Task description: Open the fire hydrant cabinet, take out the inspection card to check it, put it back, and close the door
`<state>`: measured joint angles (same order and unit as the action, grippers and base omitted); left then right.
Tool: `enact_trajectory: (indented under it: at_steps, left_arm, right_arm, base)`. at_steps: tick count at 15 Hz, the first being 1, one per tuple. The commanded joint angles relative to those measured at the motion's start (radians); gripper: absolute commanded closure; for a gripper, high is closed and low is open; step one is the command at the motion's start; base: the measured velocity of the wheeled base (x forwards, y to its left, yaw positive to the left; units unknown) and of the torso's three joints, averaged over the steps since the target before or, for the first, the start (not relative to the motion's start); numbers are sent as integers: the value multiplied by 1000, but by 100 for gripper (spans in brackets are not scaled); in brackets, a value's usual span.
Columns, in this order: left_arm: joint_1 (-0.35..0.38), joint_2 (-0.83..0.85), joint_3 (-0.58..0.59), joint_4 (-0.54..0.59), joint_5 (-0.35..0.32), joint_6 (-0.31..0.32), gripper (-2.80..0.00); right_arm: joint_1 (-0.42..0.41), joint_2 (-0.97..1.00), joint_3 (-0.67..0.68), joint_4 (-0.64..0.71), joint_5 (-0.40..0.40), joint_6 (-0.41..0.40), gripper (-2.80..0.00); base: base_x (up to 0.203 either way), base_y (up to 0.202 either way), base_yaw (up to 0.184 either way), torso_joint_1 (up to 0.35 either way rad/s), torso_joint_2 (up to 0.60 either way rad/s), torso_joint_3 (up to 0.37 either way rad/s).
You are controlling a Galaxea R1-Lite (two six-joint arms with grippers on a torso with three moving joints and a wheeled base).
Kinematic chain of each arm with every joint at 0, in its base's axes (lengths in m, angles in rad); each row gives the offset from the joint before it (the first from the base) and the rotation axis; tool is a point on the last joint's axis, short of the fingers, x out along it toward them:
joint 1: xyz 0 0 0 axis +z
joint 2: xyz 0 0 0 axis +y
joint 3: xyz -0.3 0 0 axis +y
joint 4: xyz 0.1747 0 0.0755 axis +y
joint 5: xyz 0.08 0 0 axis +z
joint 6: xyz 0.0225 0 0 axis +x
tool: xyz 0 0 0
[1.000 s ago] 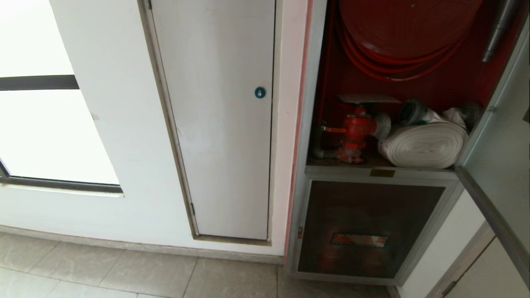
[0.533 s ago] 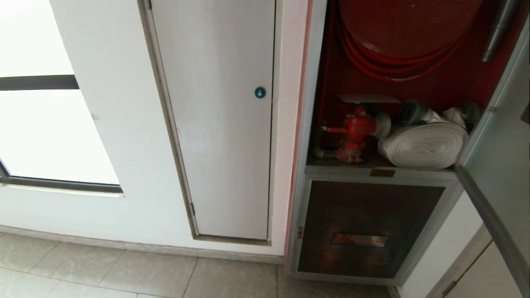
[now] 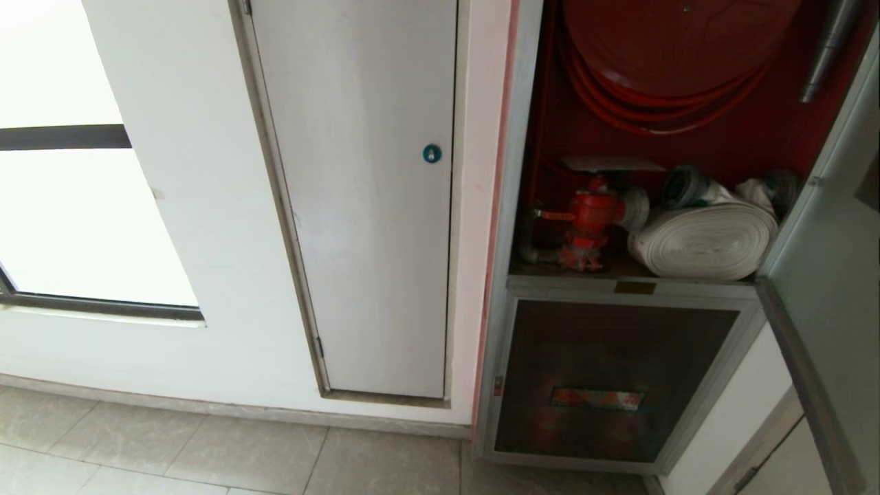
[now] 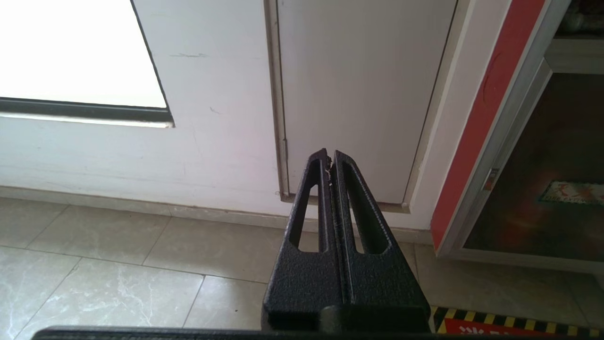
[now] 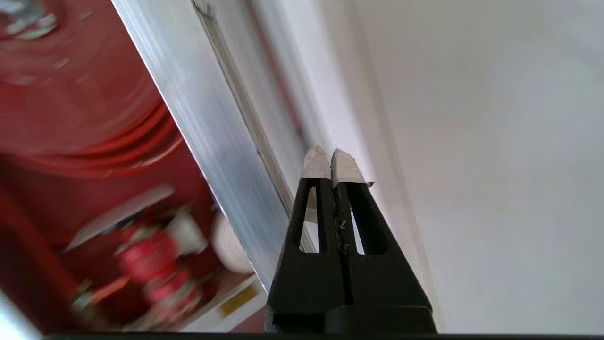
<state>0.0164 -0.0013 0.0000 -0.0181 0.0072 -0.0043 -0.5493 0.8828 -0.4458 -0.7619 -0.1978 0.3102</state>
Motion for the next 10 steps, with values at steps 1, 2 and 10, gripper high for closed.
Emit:
enact_trajectory:
  at_steps: [1,2,10]
  left_arm:
    - [0,1,6,0,0,0,0]
    - [0,1,6,0,0,0,0]
    - [0,1,6,0,0,0,0]
  right_arm:
    - [49,24,5,-5,21,-2,0]
    - [51,38,2,-5,55,-2,0]
    - [57,179,-54,-4,452,-2,0]
  base:
    - [0,0,0,0,0,0]
    - [0,0,0,0,0,0]
    - [0,0,0,0,0,0]
